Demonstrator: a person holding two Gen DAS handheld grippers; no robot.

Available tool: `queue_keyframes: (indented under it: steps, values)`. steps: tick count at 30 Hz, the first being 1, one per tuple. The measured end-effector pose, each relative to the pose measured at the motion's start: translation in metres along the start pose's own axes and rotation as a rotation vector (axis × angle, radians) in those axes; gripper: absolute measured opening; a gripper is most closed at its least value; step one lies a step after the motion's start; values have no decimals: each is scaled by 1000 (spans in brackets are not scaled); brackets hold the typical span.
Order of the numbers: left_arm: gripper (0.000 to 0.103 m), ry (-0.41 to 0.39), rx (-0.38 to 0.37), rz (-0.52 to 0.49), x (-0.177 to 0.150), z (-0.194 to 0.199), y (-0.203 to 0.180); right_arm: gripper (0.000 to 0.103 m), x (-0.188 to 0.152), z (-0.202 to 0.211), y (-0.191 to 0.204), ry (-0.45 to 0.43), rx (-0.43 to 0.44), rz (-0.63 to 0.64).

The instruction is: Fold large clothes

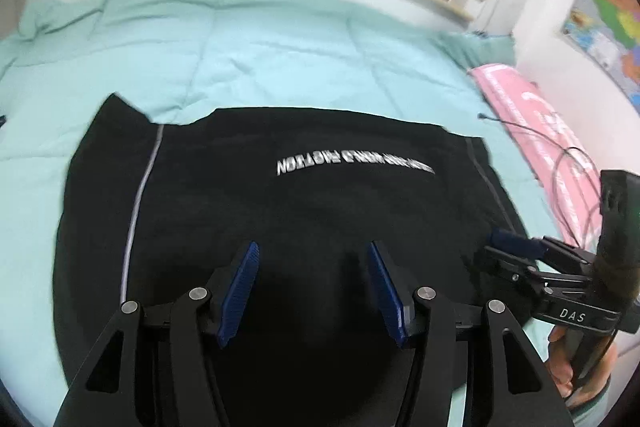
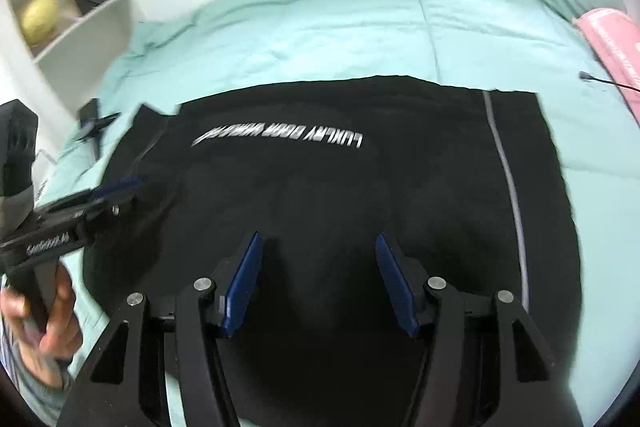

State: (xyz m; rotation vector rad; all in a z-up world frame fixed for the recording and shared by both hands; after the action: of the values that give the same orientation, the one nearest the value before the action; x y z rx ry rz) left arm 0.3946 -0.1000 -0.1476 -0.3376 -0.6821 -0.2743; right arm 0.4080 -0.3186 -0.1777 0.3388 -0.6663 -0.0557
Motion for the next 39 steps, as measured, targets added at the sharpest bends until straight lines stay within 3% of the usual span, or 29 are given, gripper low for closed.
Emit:
queue_keyframes:
  steps: [3,6,8,11,14,19,24,29,32,35,39]
  values:
    - [58,18,-19,54,-32,12,2,63,-32,17,1,16,-31,6]
    - [58,82,-20,117,-61,-15,6,63,-64,-4,1,95,-126,30]
    - [58,99,5,120,-67,-39,5,63,-73,-25,3,124,-172,31]
    - [59,81,24,133,-64,-48,7,63,-73,-32,2,88,-203,12]
    - [59,53,11,137,-68,-45,6,63,-77,-30,2,51,-200,5]
    - [59,33,32,42,-82,-20,-7,65,-90,-22,2,2,-196,15]
    - [60,14,-7,0,-115,24,-21,70,-101,3,-15,27,-63,-137]
    - [60,-37,-36,-26,-160,61,-32,75,-138,43,1,-25,25,-97]
    - [60,-32,-2,-36,-183,64,-24,79,-169,45,1,-78,-31,-50]
    - [59,6,-35,35,-204,34,-12,79,-195,21,-3,-68,-88,-18]
    - [60,-28,-21,31,-206,39,-13,79,-196,23,1,-92,-117,1]
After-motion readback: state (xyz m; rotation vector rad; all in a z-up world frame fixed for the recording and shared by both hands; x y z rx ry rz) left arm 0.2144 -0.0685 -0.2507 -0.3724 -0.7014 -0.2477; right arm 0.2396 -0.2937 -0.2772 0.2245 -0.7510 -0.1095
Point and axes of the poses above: each gripper's, at about its wrist camera, not at the fingertips, and z roughly against the way its jaws point, y to its left, x to its top, the point moved 5 cm from there along -z, roughly the way its jaws point, and after that the axes turned 4 degrees about -z, right-handed, at the moved point
